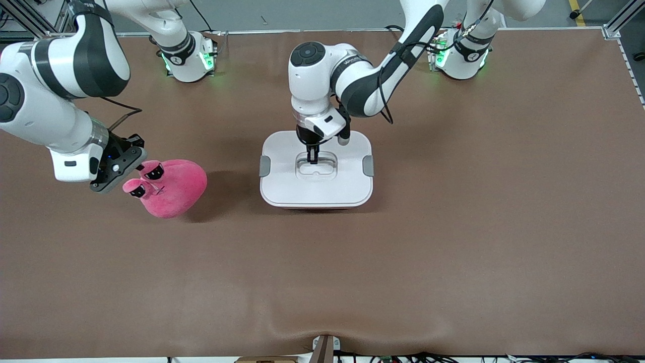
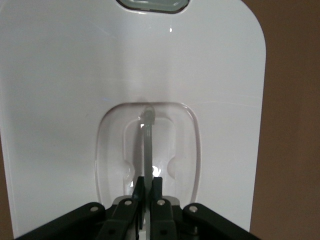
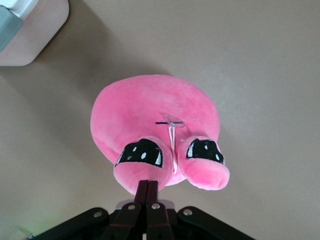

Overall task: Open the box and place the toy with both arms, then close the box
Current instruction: 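Close the left gripper on the lid handle while the right gripper lifts the plush, then lift the lid off with the left gripper while the right gripper carries the plush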

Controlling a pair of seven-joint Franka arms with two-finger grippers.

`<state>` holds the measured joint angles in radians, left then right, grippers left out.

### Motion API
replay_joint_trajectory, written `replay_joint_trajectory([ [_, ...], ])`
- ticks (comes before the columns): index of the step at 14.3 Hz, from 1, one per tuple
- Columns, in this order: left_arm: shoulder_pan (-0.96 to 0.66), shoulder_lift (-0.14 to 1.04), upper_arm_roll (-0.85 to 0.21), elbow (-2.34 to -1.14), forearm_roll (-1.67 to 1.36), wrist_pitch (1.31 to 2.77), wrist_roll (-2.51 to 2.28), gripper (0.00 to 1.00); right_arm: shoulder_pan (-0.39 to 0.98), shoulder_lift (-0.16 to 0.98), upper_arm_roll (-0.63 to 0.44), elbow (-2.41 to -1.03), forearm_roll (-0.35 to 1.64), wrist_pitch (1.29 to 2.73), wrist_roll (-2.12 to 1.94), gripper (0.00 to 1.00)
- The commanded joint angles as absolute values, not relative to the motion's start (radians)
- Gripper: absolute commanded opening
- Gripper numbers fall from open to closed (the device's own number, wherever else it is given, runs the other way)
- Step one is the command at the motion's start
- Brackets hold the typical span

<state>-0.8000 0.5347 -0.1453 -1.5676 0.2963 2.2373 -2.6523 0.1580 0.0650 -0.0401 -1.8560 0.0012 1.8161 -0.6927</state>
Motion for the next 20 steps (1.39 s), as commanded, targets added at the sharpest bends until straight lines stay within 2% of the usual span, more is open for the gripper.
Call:
replay_joint_trajectory([
  [1,-0.79,0.534,-0.146,-1.551,0.321,2.241,-2.646,0.0,0.178,0.054,-0.046,-1.85,-0.002,1.813,-0.696,0.0],
  [7,-0.79,0.525,-0.147,-1.529,0.314,2.226,-2.62,0.0,0.175,0.052,-0.048,-1.85,-0.002,1.805,-0.698,0.0],
  [13,-0.781,0.424,-0.144,-1.519,0.253,2.105,-2.482,0.0,0.176,0.049,-0.046,-1.85,-0.002,1.799,-0.703,0.0],
  [20,-0.546,0.347,-0.152,-1.516,0.1,1.984,-2.024,0.0,0.204,0.04,-0.044,-1.829,0.0,1.798,-0.758,0.0],
])
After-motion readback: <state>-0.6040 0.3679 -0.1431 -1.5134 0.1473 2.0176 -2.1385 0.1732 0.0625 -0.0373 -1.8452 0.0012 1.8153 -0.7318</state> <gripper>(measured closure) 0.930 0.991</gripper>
